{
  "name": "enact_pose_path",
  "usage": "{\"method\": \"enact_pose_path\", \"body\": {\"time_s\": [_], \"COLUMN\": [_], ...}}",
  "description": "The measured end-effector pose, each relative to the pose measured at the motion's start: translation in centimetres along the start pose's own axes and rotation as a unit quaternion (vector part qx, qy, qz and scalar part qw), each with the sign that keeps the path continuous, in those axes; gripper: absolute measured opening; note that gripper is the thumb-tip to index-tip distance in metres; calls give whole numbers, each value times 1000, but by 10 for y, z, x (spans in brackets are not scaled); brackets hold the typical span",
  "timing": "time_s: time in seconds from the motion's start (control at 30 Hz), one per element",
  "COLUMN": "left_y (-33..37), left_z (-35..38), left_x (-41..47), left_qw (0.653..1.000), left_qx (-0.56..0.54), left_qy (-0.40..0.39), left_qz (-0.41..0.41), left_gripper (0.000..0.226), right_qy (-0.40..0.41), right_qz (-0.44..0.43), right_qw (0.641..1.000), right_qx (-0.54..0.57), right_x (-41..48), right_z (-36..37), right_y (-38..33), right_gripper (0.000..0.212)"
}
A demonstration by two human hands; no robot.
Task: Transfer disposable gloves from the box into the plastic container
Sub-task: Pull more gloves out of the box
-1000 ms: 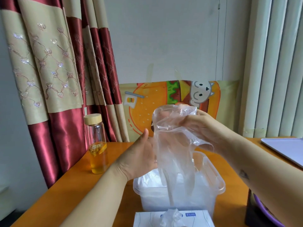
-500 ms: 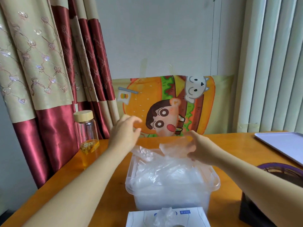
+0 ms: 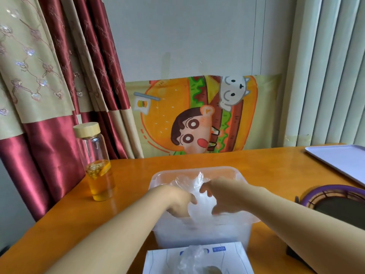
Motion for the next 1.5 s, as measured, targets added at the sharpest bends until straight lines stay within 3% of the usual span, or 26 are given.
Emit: {"method": "enact_pose_path", "body": {"time_s": [0.1, 0.23, 0.33, 0.43, 0.5, 0.6, 0.67, 0.77, 0.83, 0.9, 1.0, 1.1, 1.2, 1.37, 1.5], "left_y": [0, 2, 3, -1, -11, -23, -25, -9, 11, 29, 45, 31, 9, -12, -24], "left_z": [11, 20, 13, -7, -22, -35, -30, -2, 20, 40, 49, 34, 4, -6, -6], "left_x": [11, 20, 9, -16, -40, -85, -113, -135, -133, -125, -115, -125, -156, -171, -171], "left_qw": [999, 995, 996, 999, 995, 962, 924, 913, 939, 963, 956, 901, 803, 637, 547], "left_qx": [30, 72, 71, 4, -57, -184, -259, -304, -261, -175, -105, -244, -385, -642, -736], "left_qy": [-30, -66, -42, 28, 80, 199, 281, 269, 222, 204, 273, 358, 455, 423, 395], "left_qz": [6, 21, 18, 28, 27, 30, 33, 50, 39, 15, 5, -7, -5, 50, 57], "left_gripper": [65, 63, 58, 58, 57, 43, 27, 14, 30, 46, 18, 22, 20, 24, 22], "right_qy": [-103, -141, -161, -115, -32, 127, 159, 47, -57, -105, -102, -97, -87, -73, -9], "right_qz": [46, 77, 94, 78, 34, -76, -118, -113, -82, -53, -50, -42, -24, -51, -69], "right_qw": [993, 986, 980, 988, 998, 988, 976, 990, 994, 993, 993, 994, 996, 995, 989], "right_qx": [-45, -48, -71, -68, -48, 35, 89, 77, 32, -14, -20, -11, -4, 37, 132], "right_x": [17, 25, 26, 16, -2, -42, -72, -99, -106, -106, -102, -101, -102, -106, -116], "right_z": [26, 35, 35, 18, -10, -50, -53, -21, 13, 39, 52, 53, 53, 48, 11], "right_y": [23, 27, 29, 22, 7, -25, -42, -55, -53, -48, -46, -44, -41, -43, -52], "right_gripper": [69, 58, 48, 60, 63, 34, 13, 14, 34, 56, 70, 72, 71, 78, 55]}}
Point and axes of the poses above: each hand's wrist, its own x-axis towards the middle knuckle, its own z-axis out of the palm, y = z × x, the point moved 6 cm from there along x, towards the middle knuckle, and after that the axes turned 13 degrees about x, right-handed, at the moved point
